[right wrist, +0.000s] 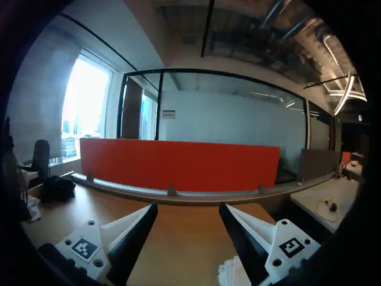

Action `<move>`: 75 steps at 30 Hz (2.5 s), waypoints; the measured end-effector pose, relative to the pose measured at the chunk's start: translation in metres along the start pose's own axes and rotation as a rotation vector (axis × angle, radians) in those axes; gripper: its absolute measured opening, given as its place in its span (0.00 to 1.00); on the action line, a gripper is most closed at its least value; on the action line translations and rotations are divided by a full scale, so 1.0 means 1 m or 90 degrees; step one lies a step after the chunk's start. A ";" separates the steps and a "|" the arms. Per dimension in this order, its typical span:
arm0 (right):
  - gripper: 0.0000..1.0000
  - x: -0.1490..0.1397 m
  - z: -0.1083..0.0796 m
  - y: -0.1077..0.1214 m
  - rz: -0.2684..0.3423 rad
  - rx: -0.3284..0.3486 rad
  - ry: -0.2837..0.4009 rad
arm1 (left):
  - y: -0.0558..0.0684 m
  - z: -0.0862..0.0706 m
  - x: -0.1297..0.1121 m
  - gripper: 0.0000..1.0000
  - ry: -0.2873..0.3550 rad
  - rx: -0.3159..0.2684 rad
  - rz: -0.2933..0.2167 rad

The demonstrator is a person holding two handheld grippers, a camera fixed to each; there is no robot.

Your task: Fold towel

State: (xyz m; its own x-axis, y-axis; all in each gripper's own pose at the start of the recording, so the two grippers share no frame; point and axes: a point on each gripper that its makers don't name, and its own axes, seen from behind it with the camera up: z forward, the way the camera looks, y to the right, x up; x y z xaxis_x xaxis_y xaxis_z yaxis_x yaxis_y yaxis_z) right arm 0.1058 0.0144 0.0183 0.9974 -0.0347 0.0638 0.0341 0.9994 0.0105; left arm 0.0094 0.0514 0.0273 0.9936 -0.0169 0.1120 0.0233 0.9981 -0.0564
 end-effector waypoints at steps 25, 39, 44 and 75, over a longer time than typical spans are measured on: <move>0.99 -0.009 -0.025 -0.046 -0.002 0.017 0.018 | -0.010 -0.013 -0.068 0.92 0.047 -0.006 0.005; 1.00 -0.041 -0.027 -0.051 0.001 0.004 0.011 | -0.035 -0.010 -0.124 0.92 0.069 0.011 -0.019; 1.00 -0.051 -0.023 -0.058 -0.008 0.004 0.009 | -0.040 -0.005 -0.138 0.92 0.076 0.010 -0.028; 1.00 -0.058 -0.023 -0.055 0.003 0.002 0.024 | -0.041 -0.001 -0.166 0.92 0.086 0.023 0.002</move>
State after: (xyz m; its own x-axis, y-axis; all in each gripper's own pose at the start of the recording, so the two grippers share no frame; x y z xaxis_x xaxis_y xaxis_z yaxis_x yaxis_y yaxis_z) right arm 0.0471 -0.0387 -0.0093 0.9992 -0.0295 0.0263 0.0292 0.9995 0.0134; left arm -0.1561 0.0129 0.0105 0.9996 -0.0190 -0.0225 0.0186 0.9996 -0.0210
